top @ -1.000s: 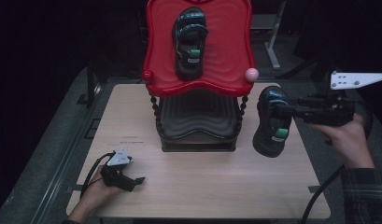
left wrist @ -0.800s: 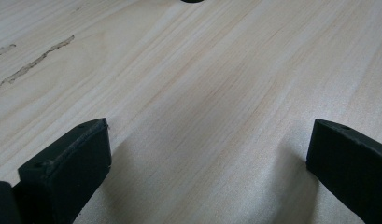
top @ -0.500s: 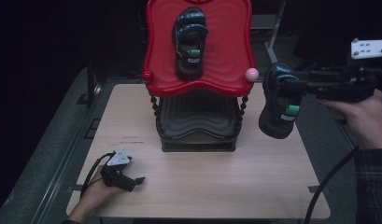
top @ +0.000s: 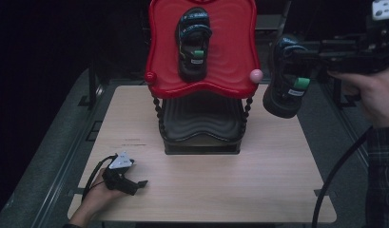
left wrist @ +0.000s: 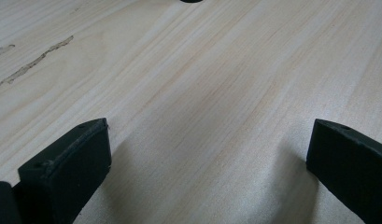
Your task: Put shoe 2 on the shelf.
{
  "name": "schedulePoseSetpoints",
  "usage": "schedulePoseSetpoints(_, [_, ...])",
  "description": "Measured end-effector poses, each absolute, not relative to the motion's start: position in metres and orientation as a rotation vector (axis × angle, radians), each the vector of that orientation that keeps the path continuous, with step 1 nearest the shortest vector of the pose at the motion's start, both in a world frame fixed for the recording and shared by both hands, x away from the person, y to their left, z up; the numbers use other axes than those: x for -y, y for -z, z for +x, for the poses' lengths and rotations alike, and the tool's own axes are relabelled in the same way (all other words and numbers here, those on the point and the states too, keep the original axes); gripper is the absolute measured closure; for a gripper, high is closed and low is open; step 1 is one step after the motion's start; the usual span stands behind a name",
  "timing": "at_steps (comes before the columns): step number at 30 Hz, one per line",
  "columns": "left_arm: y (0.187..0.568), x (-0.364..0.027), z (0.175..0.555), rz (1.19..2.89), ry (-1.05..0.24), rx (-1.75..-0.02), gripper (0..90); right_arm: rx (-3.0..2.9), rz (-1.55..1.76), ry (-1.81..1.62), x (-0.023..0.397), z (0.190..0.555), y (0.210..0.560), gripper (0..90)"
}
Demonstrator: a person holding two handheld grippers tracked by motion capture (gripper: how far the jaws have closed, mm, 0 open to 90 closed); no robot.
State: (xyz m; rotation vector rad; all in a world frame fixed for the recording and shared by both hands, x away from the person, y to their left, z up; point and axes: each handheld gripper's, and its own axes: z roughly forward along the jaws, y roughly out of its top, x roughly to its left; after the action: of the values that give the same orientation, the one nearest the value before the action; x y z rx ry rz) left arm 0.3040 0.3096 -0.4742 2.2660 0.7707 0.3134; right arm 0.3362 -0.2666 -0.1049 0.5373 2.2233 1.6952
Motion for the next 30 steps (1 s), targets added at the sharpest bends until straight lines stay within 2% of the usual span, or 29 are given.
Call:
schedulePoseSetpoints(12, [0.474, -0.31, 0.304, 2.266, -0.313, -0.77, 0.0, -2.22, 0.458, -1.725, 0.243, 0.366, 0.073, 67.0])
schedulePoseSetpoints(30, [0.474, -0.309, 0.304, 2.267, -0.312, -0.769, 0.0, -2.278, 0.362, -1.734, 0.188, 0.437, 0.065, 67.0])
